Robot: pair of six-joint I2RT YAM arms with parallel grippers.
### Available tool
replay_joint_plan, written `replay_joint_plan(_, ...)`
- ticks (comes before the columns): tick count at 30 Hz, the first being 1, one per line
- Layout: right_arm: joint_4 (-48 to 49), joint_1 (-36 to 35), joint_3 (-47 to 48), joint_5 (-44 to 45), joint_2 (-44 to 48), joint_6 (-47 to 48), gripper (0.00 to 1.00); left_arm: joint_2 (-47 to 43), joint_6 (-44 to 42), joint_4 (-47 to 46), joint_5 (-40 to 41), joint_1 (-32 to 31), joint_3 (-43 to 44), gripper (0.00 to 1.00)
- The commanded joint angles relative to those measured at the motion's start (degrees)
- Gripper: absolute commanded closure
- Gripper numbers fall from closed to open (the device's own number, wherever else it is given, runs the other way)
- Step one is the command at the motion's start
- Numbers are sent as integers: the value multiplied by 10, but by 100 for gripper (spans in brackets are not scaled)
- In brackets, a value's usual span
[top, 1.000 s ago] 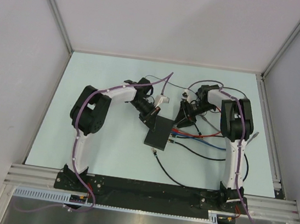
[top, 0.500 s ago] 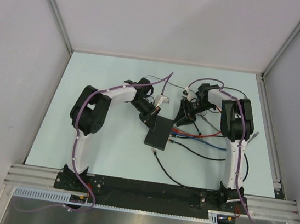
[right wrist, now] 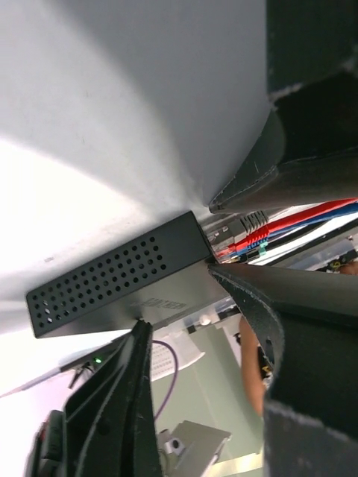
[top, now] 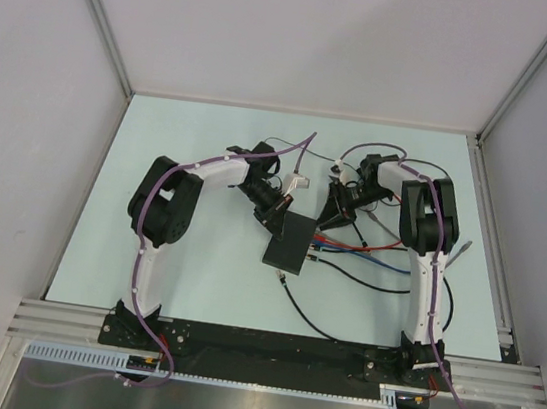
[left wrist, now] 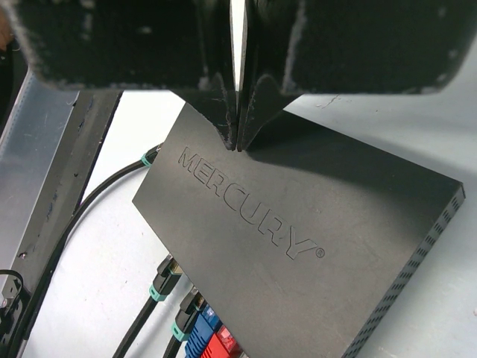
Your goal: Pull the plug from the switch port
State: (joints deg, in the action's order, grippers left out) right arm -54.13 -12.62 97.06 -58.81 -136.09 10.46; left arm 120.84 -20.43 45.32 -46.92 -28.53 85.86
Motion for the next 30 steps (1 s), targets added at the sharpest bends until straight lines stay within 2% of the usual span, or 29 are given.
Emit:
replay_joint_plan(1,-4,-1,-17,91,-44,88,59,19,-15,-23,50,-5,4,93)
replay_joint_plan(6,-13,8,-26,62,-43,99,57,21,-15,-25,50,-5,4,93)
replay_joint_plan(13,-19,8,-24,61,-50,115,59,20,-15,-24,50,-6,4,93)
replay_joint_plan(19,-26,3,-17,71,-57,113,65,22,-14,-25,52,-6,4,93)
replay_joint_plan(30,-33,-16,-1,106,-67,104,63,24,-14,-26,53,-6,5,93)
